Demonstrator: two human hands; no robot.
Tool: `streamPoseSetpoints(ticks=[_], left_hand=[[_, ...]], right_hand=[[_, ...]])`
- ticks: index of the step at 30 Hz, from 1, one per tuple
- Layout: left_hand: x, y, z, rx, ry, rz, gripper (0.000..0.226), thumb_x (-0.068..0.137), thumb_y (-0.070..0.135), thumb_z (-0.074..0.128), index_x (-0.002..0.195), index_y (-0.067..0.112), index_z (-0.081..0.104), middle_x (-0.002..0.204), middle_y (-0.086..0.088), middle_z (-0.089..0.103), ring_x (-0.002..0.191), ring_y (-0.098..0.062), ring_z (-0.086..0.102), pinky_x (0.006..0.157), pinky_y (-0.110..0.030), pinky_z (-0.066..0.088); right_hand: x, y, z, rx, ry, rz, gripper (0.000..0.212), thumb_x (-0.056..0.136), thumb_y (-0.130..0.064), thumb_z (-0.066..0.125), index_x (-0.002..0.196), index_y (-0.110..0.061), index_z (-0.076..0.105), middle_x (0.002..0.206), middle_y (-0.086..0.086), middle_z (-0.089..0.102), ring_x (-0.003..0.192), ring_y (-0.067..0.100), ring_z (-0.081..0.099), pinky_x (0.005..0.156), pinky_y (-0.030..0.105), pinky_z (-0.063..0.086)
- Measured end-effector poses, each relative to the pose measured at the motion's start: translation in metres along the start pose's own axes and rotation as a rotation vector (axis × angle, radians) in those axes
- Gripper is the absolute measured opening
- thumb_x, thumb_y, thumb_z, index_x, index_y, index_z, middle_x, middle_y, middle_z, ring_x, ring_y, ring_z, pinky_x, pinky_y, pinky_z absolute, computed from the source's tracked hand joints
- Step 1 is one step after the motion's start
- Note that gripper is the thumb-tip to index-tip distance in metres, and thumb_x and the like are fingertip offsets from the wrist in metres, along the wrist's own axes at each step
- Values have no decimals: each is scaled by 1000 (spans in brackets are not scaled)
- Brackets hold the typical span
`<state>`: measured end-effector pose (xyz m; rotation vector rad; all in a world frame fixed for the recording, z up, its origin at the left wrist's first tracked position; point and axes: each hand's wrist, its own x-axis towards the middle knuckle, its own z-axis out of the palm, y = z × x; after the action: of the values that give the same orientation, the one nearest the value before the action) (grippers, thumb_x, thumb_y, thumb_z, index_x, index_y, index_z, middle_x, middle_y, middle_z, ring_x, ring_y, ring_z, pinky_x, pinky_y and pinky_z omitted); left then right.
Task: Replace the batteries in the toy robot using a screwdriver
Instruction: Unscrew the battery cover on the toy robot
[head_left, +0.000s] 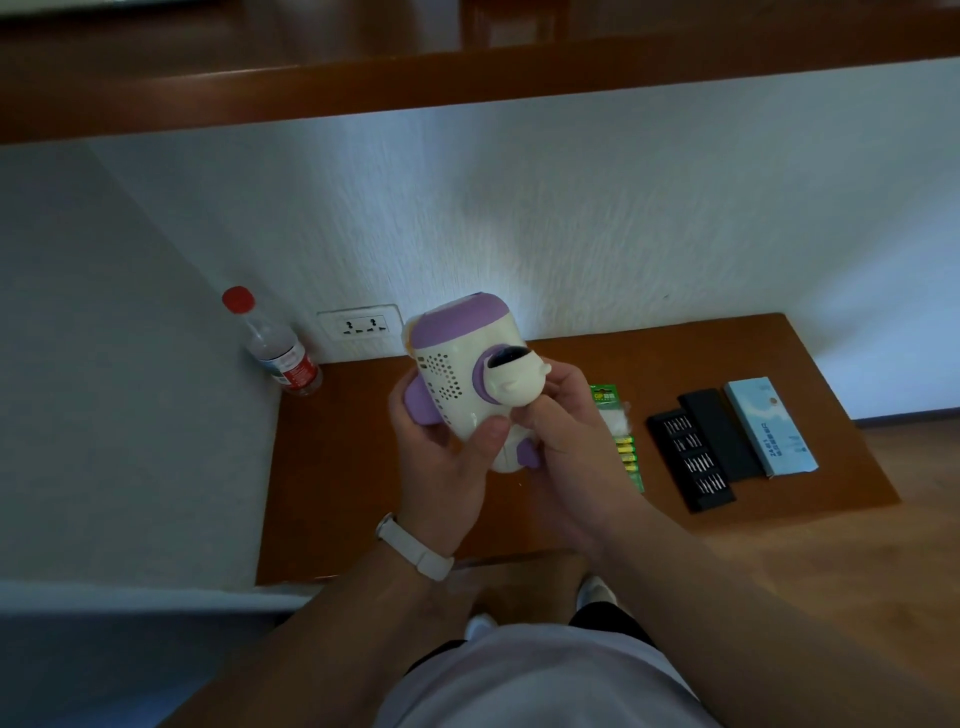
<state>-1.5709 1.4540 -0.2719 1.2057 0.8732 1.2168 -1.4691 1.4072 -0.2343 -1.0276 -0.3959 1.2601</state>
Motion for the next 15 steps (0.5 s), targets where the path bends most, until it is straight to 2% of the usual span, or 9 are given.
streamPoseSetpoints(ticks=[4, 7, 12, 15], left_hand=[[4, -1, -3, -20, 4, 5, 78, 68, 27, 77, 132, 15, 33, 127, -5, 58, 110, -11, 65, 84, -23, 55], [3, -5, -5, -16, 31, -20, 78, 69, 29, 77, 133, 17, 34, 127, -4, 59, 111, -12, 66, 83, -23, 56], [3, -13, -9, -20, 89, -63, 86, 66, 32, 79, 136, 10, 34, 127, -4, 59, 110, -11, 66, 81, -22, 56], [1, -19, -11, -14, 105, -75, 81, 64, 33, 80, 132, 18, 38, 126, -2, 60, 110, -11, 67, 81, -22, 56]], right_hand=[[1, 0, 5, 25, 15, 8, 47, 73, -9, 63, 119, -16, 56, 121, 13, 63, 111, 31, 63, 89, 47, 55], [4, 2, 11, 30, 51, 27, 47, 70, -10, 62, 117, -15, 56, 115, 10, 66, 105, 26, 67, 80, 40, 56], [9, 7, 14, 9, 84, 106, 37, 87, 0, 56, 120, -14, 54, 116, 10, 65, 102, 24, 68, 77, 38, 58], [12, 9, 15, 12, 108, 125, 36, 87, 0, 54, 121, -14, 54, 115, 9, 66, 99, 23, 69, 73, 36, 59]])
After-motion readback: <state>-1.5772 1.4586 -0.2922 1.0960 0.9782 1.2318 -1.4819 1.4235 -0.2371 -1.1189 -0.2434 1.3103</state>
